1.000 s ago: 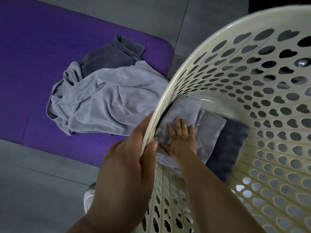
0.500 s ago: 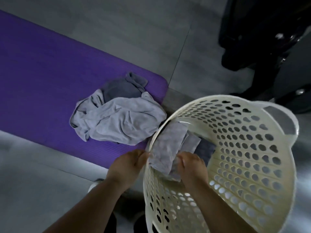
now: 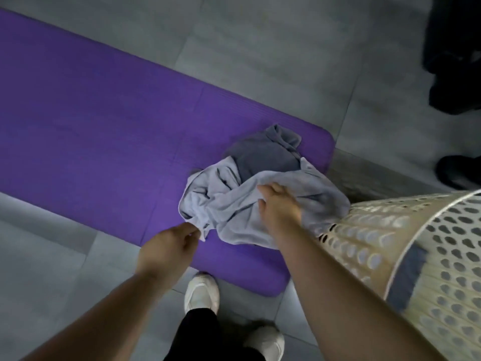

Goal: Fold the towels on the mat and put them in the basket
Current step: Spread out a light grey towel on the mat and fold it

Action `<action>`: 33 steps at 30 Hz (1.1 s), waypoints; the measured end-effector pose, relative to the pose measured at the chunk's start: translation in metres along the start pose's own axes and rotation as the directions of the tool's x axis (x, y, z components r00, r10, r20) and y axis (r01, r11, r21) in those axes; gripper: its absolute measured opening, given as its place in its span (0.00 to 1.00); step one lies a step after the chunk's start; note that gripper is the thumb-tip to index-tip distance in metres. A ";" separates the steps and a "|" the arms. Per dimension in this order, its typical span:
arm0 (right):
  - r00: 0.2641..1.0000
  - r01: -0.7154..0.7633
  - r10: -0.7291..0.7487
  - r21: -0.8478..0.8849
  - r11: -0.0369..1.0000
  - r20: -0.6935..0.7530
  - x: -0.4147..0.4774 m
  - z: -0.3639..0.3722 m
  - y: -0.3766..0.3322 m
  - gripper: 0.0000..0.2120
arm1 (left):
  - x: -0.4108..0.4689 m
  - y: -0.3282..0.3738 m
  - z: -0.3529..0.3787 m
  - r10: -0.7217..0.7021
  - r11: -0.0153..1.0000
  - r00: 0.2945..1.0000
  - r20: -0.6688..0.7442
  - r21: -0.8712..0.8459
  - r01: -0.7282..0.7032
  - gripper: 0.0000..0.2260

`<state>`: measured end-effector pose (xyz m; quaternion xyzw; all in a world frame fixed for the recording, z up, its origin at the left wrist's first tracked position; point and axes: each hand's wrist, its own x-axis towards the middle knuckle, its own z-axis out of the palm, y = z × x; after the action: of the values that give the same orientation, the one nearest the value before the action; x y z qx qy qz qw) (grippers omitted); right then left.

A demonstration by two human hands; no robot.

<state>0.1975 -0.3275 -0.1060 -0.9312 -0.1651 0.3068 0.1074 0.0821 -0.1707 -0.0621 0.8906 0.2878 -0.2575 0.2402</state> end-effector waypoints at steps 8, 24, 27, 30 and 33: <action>0.981 0.059 0.049 -0.528 0.847 0.188 0.072 0.033 0.002 0.20 | 0.015 -0.074 0.028 -0.126 0.951 0.953 0.276 0.308 0.037 0.13; 0.996 -0.078 0.017 0.703 0.707 0.092 -0.163 -0.251 -0.097 0.13 | -0.112 0.054 -0.183 0.162 0.678 0.985 -0.050 -0.720 -0.149 0.11; 0.998 0.059 -0.066 0.792 0.608 -0.024 -0.210 -0.325 -0.123 0.11 | -0.149 0.088 -0.243 0.273 0.605 0.951 -0.145 -0.742 -0.287 0.12; 0.984 0.171 -0.145 0.809 0.562 -0.108 -0.257 -0.381 -0.149 0.02 | -0.188 0.117 -0.297 0.385 0.587 0.893 -0.231 -0.685 -0.430 0.20; 0.956 0.290 -0.220 0.763 0.578 -0.196 -0.299 -0.417 -0.164 0.09 | -0.231 0.144 -0.336 0.473 0.531 0.850 -0.232 -0.695 -0.485 0.09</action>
<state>0.1842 -0.3293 0.4324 -0.7681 -0.1422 0.2917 0.5521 0.1197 -0.1707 0.3689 0.7641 0.1127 -0.0379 0.6340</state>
